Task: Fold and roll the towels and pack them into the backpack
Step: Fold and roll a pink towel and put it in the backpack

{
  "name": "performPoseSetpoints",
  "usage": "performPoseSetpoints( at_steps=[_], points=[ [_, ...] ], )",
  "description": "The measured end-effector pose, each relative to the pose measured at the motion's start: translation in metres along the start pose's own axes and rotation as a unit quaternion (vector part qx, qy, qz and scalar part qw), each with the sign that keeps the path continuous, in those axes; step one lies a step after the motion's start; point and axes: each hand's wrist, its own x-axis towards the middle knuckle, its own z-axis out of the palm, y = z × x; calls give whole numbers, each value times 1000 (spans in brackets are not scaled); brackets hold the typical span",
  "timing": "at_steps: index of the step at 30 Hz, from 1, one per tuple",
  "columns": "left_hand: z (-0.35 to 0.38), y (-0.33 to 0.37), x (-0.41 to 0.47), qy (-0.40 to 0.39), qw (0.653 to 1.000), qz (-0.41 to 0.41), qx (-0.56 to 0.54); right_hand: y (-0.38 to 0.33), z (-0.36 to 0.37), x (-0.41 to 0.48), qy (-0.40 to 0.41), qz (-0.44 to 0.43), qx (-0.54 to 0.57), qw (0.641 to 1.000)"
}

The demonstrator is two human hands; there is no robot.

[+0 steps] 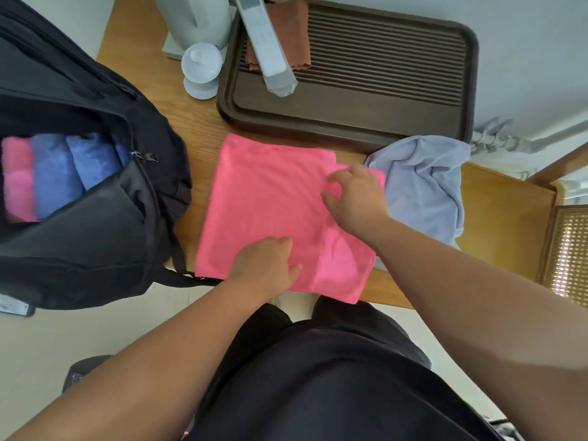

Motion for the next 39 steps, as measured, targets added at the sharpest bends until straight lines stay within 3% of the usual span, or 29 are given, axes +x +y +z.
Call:
performPoseSetpoints(
  at_steps=[3, 9, 13, 20, 25, 27, 30, 33, 39],
  points=[
    [12, 25, 7, -3, 1000, 11, -7, 38, -6, -12, -26, 15, -76, 997],
    [39, 45, 10, -10, 1000, -21, 10, 79, -3, -15, -137, -77, -159, 975],
    [50, 46, 3, 26, 999, -29, 9, 88, -2, -6, -152, -108, -197, 963],
    [51, 46, 0, 15, 998, -51, -12, 90, -4, -3, -155, -117, -200, 961],
    [51, 37, -5, 24, 997, -48, -55, 56, -9, -9, -17, -141, -138, 980],
    [52, 33, -9, 26, 996, -51, -72, 37, -6, -7, -51, -149, -109, 982],
    [52, 27, -14, 36, 994, -45, -94, 15, -1, 0, -118, -78, -65, 988],
    [48, 23, -17, 41, 992, -41, -116, 4, 0, 10, -113, 2, -11, 994],
    [37, 20, -23, 44, 986, -46, -153, -3, 2, 21, -107, 23, 30, 994]
  ],
)
